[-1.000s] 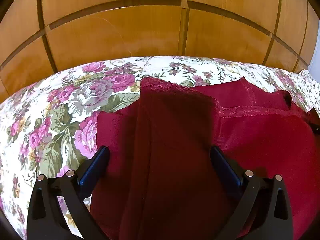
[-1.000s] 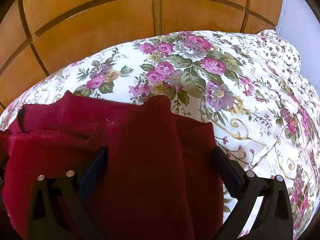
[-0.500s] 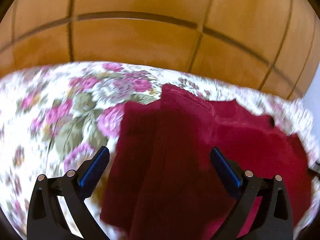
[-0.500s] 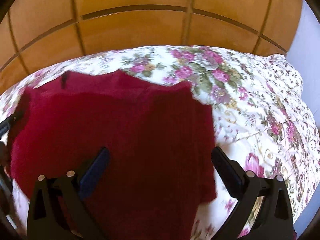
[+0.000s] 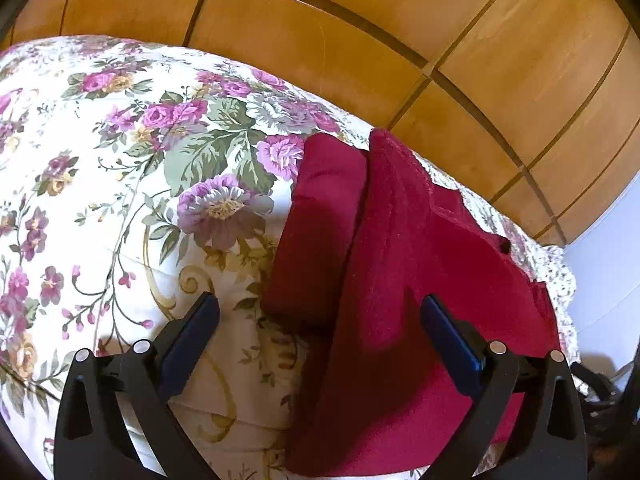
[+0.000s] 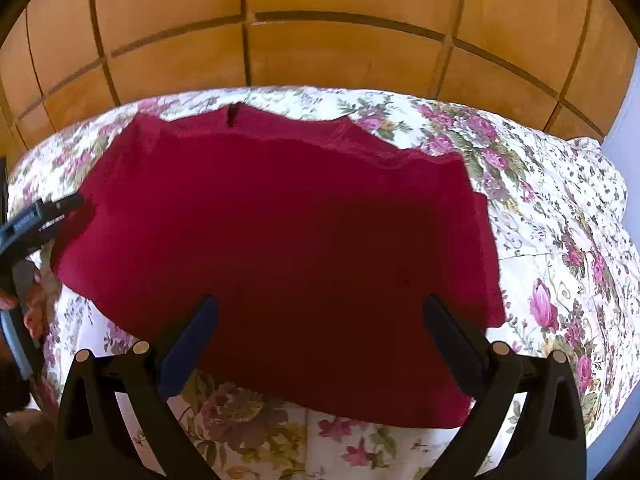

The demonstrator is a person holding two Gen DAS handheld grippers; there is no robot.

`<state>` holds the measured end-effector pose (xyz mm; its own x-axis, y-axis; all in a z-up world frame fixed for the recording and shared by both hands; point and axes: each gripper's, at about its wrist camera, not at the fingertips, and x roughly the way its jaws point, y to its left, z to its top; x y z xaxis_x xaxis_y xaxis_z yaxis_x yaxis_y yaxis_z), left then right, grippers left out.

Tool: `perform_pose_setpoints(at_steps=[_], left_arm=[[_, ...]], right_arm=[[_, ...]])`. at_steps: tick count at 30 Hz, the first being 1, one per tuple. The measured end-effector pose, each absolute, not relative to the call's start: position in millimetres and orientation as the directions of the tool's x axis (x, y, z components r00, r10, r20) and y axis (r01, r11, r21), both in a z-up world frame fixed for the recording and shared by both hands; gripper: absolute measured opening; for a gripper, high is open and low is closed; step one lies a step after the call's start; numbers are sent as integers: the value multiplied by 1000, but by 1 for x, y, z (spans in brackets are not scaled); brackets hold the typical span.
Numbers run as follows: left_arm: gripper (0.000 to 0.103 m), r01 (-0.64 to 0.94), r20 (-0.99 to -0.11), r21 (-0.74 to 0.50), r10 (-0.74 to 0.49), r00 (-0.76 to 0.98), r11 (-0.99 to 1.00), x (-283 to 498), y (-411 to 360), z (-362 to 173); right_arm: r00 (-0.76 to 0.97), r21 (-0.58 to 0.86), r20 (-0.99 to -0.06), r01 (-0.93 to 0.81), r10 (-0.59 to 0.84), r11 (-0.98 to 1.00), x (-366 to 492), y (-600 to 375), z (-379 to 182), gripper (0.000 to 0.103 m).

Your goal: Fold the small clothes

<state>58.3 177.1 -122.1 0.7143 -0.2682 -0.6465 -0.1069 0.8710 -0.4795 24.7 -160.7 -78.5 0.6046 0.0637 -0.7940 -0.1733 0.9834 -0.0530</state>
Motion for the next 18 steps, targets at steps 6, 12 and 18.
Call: perform_pose_setpoints(at_steps=[6,12,18], left_arm=[[100,-53,-664,-465,-309,681,884,66,165,-123],[100,-38,-633,-558,-395,666,829,83,167,-124],[100,-53,-614,-596,-412,673,801,93,168,-127]], right_arm=[[569,-60,-821,-147,35,987,29,-152,-107,101],[591,-113,-806,-148,-3,982,25,-149,-122,101],[601,-107,-799,-146,3,983,23,-152,-122,101]])
